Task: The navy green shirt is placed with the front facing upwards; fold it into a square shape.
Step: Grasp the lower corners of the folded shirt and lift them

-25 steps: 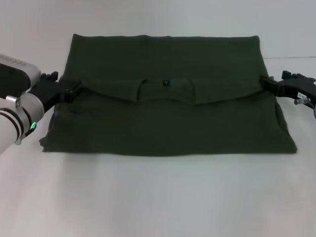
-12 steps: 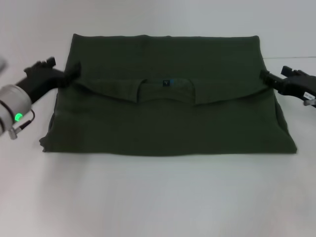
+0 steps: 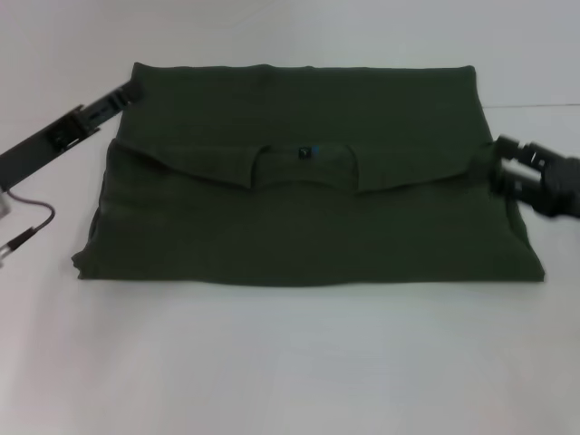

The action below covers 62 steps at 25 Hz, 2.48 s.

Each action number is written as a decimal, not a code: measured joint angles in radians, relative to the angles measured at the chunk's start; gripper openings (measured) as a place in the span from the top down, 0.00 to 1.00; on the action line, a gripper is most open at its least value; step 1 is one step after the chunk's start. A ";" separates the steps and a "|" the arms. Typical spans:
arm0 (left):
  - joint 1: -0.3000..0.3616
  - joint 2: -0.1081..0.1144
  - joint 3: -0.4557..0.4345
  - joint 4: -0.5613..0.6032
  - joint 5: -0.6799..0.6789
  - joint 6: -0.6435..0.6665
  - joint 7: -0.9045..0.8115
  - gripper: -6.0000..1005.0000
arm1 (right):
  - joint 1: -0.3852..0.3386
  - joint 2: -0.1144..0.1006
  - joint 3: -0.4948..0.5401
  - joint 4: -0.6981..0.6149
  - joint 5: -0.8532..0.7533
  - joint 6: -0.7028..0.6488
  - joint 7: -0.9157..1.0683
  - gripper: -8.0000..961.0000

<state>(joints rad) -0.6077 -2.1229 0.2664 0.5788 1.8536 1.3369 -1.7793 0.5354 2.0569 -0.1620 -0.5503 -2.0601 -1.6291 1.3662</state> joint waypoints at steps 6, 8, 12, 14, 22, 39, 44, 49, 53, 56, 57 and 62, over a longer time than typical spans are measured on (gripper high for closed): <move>0.072 -0.014 -0.067 -0.009 -0.013 0.147 -0.229 0.18 | -0.057 -0.005 -0.073 -0.095 0.003 -0.219 -0.004 0.12; 0.103 -0.028 -0.099 -0.046 -0.075 0.177 -0.279 0.17 | -0.062 -0.008 -0.066 -0.096 0.010 -0.235 -0.002 0.11; 0.137 -0.043 -0.107 -0.077 -0.171 0.226 -0.256 0.17 | -0.061 -0.003 -0.069 -0.087 0.013 -0.208 -0.004 0.11; 0.137 -0.041 -0.088 -0.080 -0.178 0.245 -0.196 0.18 | -0.058 0.003 -0.074 -0.086 0.010 -0.195 -0.007 0.11; 0.125 0.006 0.177 0.151 -0.042 0.309 0.177 0.18 | -0.062 0.005 -0.177 -0.097 0.004 -0.131 0.016 0.12; 0.015 0.072 0.194 0.199 0.519 -0.022 0.191 0.19 | -0.093 0.031 -0.198 -0.067 -0.015 0.079 0.021 0.12; 0.014 0.074 0.183 0.203 0.607 -0.033 0.178 0.19 | -0.088 0.030 -0.198 -0.058 -0.012 0.080 0.024 0.12; 0.014 0.075 0.177 0.200 0.631 -0.045 0.183 0.19 | -0.080 0.031 -0.199 -0.055 -0.012 0.081 0.032 0.13; 0.009 0.075 0.183 0.192 0.645 -0.054 0.184 0.19 | -0.079 0.031 -0.198 -0.047 -0.011 0.081 0.036 0.13; 0.002 0.076 0.194 0.171 0.652 -0.074 0.184 0.19 | -0.081 0.032 -0.199 -0.046 -0.011 0.081 0.041 0.13; 0.001 0.075 0.203 0.167 0.653 -0.083 0.184 0.19 | -0.082 0.032 -0.199 -0.046 -0.011 0.081 0.043 0.12; -0.006 0.072 0.228 0.145 0.655 -0.106 0.184 0.20 | -0.085 0.032 -0.198 -0.046 -0.011 0.081 0.045 0.12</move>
<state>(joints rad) -0.6138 -2.0513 0.4948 0.7242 2.5090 1.2304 -1.5957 0.4503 2.0892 -0.3605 -0.5966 -2.0707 -1.5476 1.4115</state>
